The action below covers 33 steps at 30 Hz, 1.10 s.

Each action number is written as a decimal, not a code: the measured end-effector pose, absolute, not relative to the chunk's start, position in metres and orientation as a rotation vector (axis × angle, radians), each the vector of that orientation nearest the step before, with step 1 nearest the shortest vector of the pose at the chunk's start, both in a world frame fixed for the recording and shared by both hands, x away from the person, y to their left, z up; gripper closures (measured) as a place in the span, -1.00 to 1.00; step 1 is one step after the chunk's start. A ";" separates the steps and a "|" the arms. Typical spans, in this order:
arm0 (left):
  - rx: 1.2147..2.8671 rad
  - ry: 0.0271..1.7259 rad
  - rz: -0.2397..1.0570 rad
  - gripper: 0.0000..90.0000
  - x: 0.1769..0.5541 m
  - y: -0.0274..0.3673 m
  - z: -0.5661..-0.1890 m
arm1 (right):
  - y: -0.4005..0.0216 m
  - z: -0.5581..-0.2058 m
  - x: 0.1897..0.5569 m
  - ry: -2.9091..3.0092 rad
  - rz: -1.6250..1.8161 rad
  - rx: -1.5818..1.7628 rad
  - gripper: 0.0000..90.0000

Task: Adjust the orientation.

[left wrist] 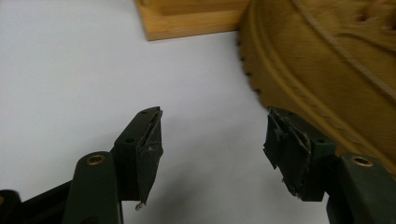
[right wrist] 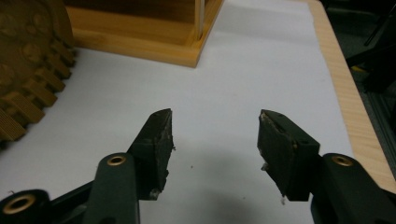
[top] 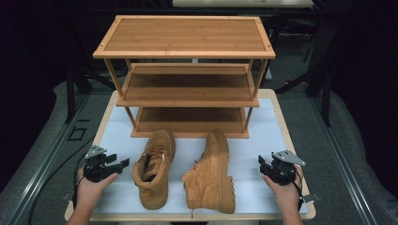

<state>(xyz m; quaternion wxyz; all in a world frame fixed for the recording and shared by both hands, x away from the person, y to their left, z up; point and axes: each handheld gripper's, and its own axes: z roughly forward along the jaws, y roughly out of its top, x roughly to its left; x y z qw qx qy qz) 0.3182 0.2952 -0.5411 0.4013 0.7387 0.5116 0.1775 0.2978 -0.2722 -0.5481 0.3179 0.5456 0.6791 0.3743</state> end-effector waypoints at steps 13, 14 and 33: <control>1.906 1.280 0.378 -0.10 0.313 0.283 -0.543 | -0.255 -0.554 0.296 1.890 1.037 1.388 0.08; 1.912 1.274 0.379 -0.08 0.312 0.283 -0.543 | -0.253 -0.555 0.295 1.894 1.038 1.382 0.08; 1.889 1.269 0.380 0.01 0.302 0.283 -0.517 | -0.251 -0.553 0.291 1.890 1.086 1.422 0.13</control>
